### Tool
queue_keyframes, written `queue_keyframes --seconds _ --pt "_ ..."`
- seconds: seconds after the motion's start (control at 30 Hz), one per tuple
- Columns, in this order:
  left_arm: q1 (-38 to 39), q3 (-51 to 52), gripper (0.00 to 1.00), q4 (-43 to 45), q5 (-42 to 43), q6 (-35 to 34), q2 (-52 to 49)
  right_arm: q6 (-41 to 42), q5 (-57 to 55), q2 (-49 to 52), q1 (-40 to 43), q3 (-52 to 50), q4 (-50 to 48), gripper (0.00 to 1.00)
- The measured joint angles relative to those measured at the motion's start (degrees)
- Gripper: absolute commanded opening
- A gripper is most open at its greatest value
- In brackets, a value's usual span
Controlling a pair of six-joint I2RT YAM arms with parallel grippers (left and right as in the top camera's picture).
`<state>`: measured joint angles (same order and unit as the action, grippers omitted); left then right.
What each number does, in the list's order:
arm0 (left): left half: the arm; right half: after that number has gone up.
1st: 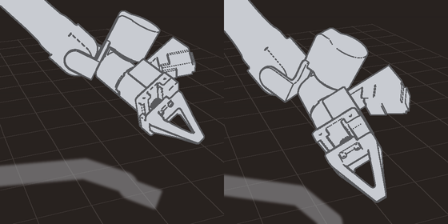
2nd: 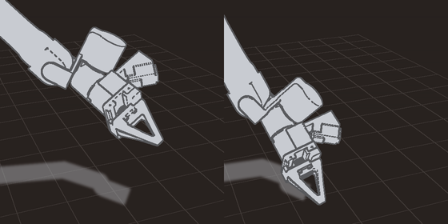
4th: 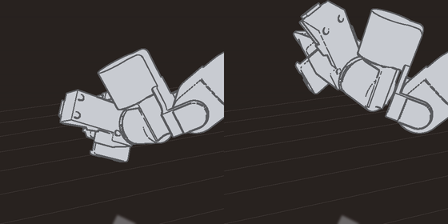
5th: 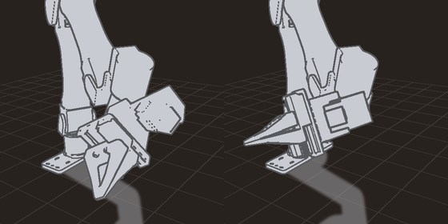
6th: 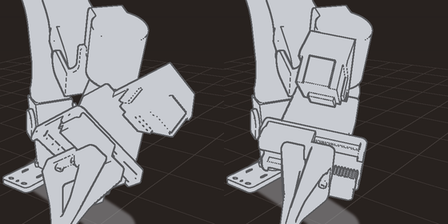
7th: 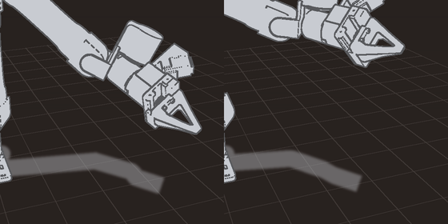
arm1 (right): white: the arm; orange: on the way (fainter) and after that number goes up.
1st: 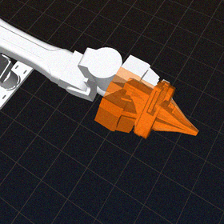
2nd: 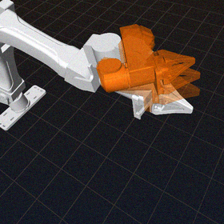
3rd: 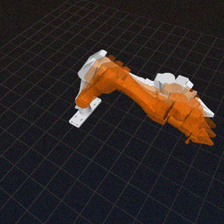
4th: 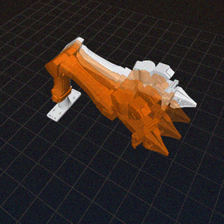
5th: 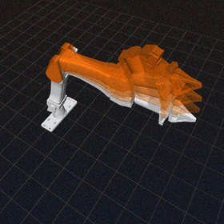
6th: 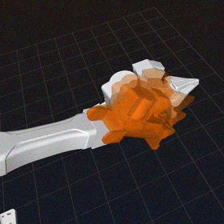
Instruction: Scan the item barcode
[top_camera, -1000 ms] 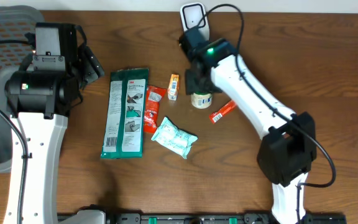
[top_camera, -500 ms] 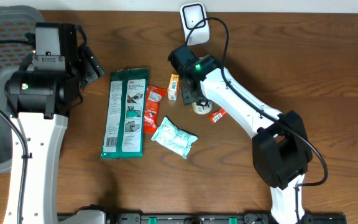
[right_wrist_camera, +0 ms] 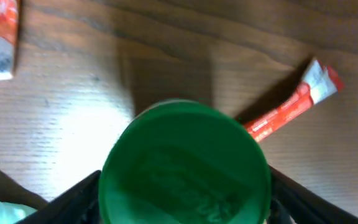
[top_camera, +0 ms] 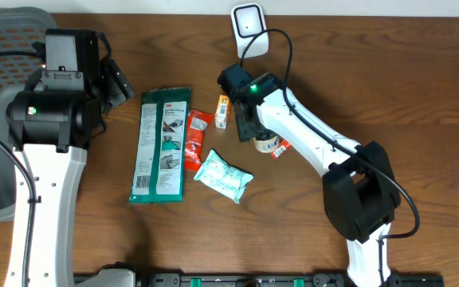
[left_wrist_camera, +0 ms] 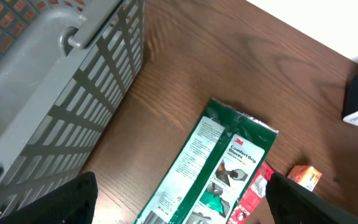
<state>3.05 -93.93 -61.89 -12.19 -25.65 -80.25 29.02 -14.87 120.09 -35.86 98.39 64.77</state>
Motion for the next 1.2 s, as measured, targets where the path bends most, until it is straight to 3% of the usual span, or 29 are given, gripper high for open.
queue_keyframes --seconds 0.43,0.53,0.83,1.2 --pt "0.0 0.0 0.87 0.0 0.0 0.0 0.0 -0.9 3.4 -0.9 0.3 0.3 3.5 0.88" --pt "0.0 0.0 0.87 0.0 0.0 0.0 0.0 -1.2 7.7 -3.5 1.4 2.6 6.1 0.99" --pt "0.0 0.0 0.87 0.0 0.0 0.0 0.0 2.2 16.4 -15.0 8.7 9.2 10.9 0.99" --pt "0.0 0.0 0.87 0.0 0.0 0.0 0.0 -0.8 22.3 -5.6 9.9 8.6 12.9 0.99"
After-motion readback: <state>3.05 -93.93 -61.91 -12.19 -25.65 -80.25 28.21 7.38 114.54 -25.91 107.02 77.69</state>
